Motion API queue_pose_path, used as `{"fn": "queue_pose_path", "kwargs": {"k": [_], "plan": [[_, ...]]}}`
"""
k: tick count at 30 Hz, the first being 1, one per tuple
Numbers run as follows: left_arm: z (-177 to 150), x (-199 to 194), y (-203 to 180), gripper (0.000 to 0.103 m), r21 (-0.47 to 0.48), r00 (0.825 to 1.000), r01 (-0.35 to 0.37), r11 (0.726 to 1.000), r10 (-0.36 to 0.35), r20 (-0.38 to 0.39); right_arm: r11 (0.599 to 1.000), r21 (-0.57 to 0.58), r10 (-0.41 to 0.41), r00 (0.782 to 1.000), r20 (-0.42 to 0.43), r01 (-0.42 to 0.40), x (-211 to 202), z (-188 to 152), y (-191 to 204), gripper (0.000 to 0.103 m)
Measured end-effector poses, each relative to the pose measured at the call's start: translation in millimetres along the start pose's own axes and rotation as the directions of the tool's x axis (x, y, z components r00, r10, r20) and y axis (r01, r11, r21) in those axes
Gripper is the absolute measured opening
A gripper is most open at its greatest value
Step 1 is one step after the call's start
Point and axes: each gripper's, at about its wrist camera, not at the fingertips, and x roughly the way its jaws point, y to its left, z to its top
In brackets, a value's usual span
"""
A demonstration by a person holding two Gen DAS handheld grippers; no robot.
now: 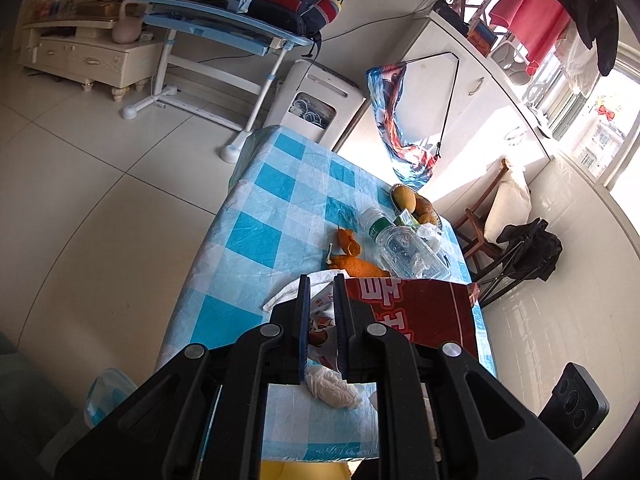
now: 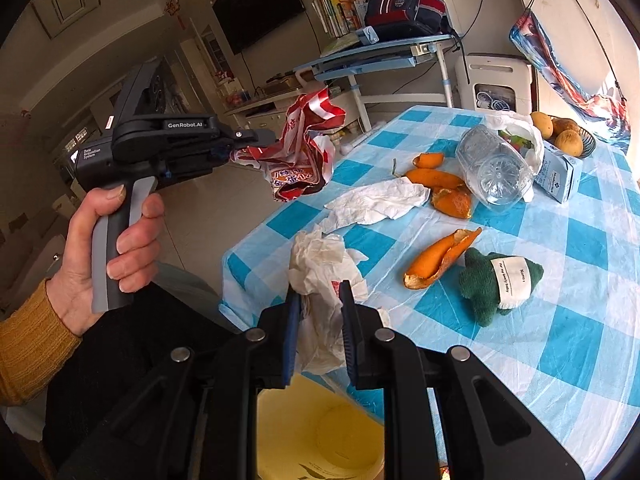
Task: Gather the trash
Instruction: 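Lift the red chip bag with the left gripper and drop it into the yellow basin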
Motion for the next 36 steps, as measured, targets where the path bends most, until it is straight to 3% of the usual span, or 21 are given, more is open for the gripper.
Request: {"fn": "queue_pose_path", "kwargs": {"k": [4, 9, 10, 12, 15, 20, 23, 26, 30, 36], "plan": [[-3, -9, 2, 0.011, 0.014, 1.000, 0.001, 1.000, -0.001, 0.006, 0.995, -0.079, 0.052, 0.991, -0.121, -0.062, 18, -13, 21, 0.020], [-12, -17, 1, 0.011, 0.043, 1.000, -0.011, 0.999, 0.011, -0.006, 0.977, -0.180, 0.059, 0.951, -0.302, -0.118, 45, -43, 49, 0.021], [-16, -19, 0, 0.011, 0.051, 1.000, -0.016, 0.999, 0.017, -0.010, 0.974, -0.188, 0.059, 0.939, -0.339, -0.129, 50, -48, 52, 0.024], [-22, -24, 0, 0.011, 0.061, 1.000, -0.026, 0.998, 0.027, -0.014, 0.970, -0.212, 0.037, 0.932, -0.361, -0.121, 53, -56, 58, 0.042], [-37, -35, 1, 0.011, 0.066, 0.999, -0.028, 0.997, 0.030, -0.022, 0.970, -0.208, 0.062, 0.954, -0.295, -0.128, 37, -51, 63, 0.043], [-67, -47, -9, 0.011, 0.144, 0.996, -0.047, 0.988, 0.057, -0.062, 0.985, -0.102, 0.131, 0.989, -0.070, -0.137, -16, -34, 52, 0.049], [-89, -48, -17, 0.011, 0.206, 0.991, -0.060, 0.977, 0.084, -0.107, 0.997, -0.018, 0.082, 0.993, 0.090, -0.080, -45, -27, 40, 0.058], [-113, -47, -27, 0.011, 0.273, 0.982, -0.074, 0.959, 0.117, -0.147, 0.994, 0.105, -0.011, 0.976, 0.216, -0.012, -65, -22, 14, 0.059], [-142, -41, -42, 0.011, 0.356, 0.964, -0.070, 0.932, 0.155, -0.215, 0.974, 0.229, -0.065, 0.962, 0.267, 0.003, -71, -19, -9, 0.060], [-171, -24, -58, 0.014, 0.485, 0.926, -0.083, 0.871, 0.247, -0.285, 0.972, 0.234, -0.088, 0.965, 0.245, 0.029, -83, -18, -5, 0.062]]}}
